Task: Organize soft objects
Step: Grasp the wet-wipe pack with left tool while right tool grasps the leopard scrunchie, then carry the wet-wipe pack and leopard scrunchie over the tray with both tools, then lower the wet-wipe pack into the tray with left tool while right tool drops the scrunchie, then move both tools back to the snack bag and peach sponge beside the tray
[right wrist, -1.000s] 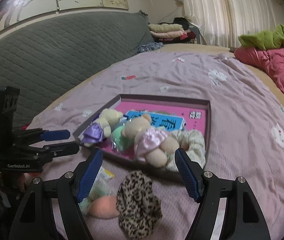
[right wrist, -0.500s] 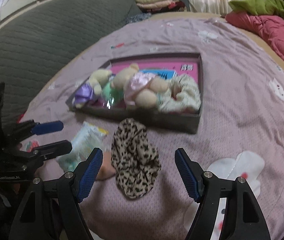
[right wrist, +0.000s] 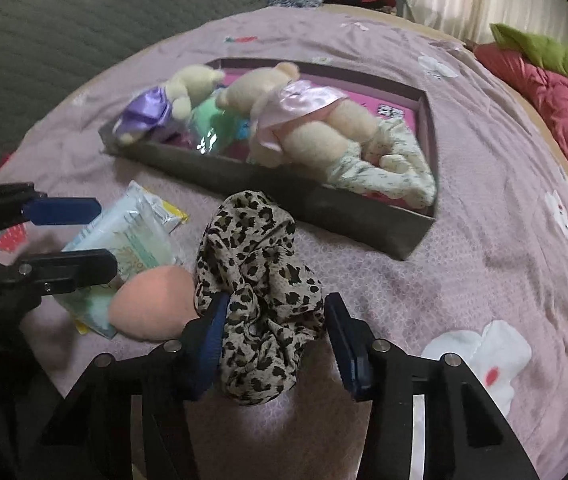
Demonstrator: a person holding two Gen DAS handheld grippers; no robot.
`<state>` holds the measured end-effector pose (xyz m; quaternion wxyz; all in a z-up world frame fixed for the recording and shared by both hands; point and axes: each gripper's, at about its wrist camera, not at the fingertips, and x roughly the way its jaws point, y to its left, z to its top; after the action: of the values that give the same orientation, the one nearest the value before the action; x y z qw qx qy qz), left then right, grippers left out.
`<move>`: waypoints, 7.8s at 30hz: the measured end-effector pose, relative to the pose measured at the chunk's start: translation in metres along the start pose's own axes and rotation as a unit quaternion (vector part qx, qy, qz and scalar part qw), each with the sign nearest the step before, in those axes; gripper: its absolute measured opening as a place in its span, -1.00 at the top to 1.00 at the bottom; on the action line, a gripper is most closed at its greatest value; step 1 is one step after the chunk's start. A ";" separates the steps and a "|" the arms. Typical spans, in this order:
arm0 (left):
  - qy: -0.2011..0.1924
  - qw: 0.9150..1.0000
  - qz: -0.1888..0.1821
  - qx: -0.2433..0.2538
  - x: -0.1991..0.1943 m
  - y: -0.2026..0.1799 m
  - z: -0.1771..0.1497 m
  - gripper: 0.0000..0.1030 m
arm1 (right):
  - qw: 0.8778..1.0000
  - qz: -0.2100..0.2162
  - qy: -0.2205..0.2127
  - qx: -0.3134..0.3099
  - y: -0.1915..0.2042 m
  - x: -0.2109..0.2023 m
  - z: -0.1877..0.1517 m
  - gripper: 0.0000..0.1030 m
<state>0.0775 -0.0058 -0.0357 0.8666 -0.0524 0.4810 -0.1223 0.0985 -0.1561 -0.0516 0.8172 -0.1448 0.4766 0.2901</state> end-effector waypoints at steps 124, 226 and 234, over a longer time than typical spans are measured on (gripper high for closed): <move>-0.099 0.987 0.038 -0.117 0.006 0.124 0.075 0.64 | 0.983 0.006 -0.090 0.160 -0.078 0.001 0.072 0.59; -0.069 0.994 -0.002 -0.080 -0.028 0.078 0.032 0.10 | 0.983 0.079 -0.162 -0.032 0.014 -0.062 0.036 -0.34; -0.013 0.997 -0.019 -0.080 -0.016 0.062 0.012 0.09 | 0.985 0.107 -0.103 -0.087 0.046 -0.046 0.013 -0.34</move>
<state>0.0895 0.0574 -0.0292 0.8632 -0.1322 0.4772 -0.0987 0.0617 -0.1284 -0.0040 0.8104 -0.1331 0.3753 0.4298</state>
